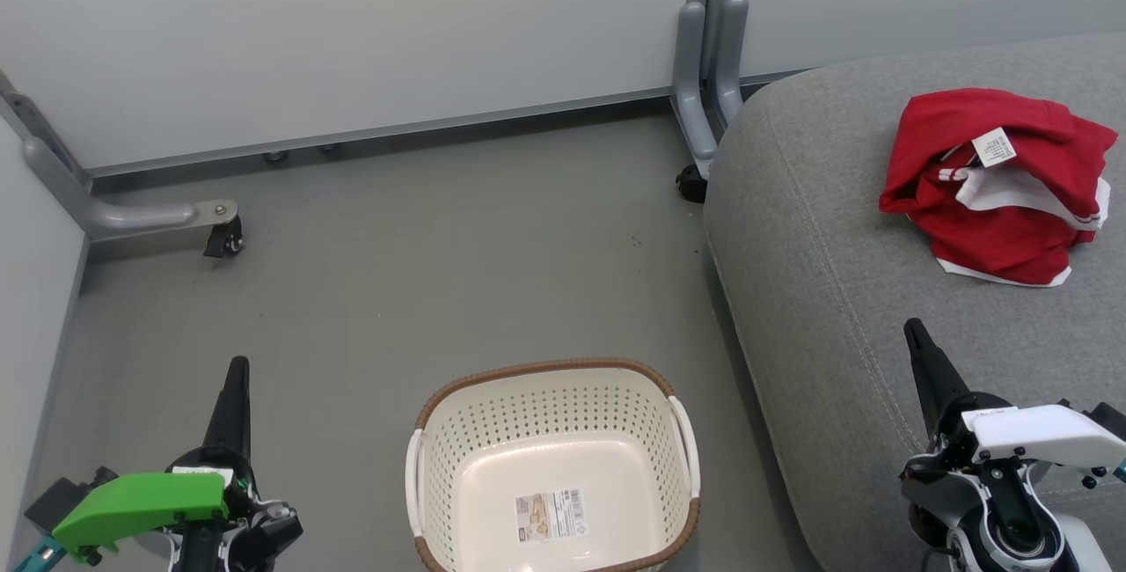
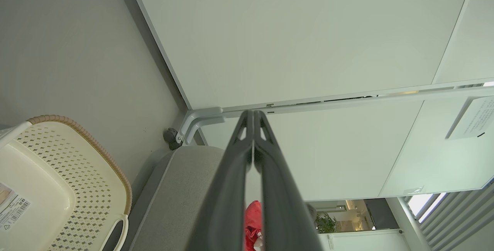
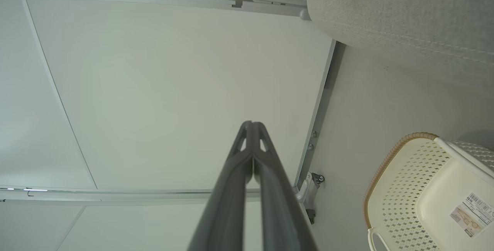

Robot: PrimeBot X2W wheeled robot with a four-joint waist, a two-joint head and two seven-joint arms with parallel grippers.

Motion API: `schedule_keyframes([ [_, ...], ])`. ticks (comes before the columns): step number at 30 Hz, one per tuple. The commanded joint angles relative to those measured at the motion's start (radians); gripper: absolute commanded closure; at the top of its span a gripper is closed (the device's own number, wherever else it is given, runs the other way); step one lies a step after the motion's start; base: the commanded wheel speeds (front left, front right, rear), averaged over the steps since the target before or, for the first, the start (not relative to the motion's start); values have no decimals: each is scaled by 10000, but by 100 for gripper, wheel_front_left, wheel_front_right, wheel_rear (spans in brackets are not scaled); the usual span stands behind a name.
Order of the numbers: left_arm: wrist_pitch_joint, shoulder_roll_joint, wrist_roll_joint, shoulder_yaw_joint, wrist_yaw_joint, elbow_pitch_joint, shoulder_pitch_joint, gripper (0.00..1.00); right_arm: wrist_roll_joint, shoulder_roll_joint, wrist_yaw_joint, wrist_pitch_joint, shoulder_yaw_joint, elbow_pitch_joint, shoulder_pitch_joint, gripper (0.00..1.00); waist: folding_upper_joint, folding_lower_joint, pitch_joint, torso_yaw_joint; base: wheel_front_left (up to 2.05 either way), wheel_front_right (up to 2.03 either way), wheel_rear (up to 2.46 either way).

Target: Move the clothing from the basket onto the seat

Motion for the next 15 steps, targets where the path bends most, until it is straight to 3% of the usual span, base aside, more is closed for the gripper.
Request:
schedule_keyframes([
  [1,82,21,-186,77,-24,15,-256,100,189,-7,4,63,-58,7,-175,100,0,0,8,-7,0,0,0],
  [15,334,-6,-960,197,-27,71,-409,100,1029,64,4,317,-178,99,-242,100,0,0,92,-72,0,0,0],
])
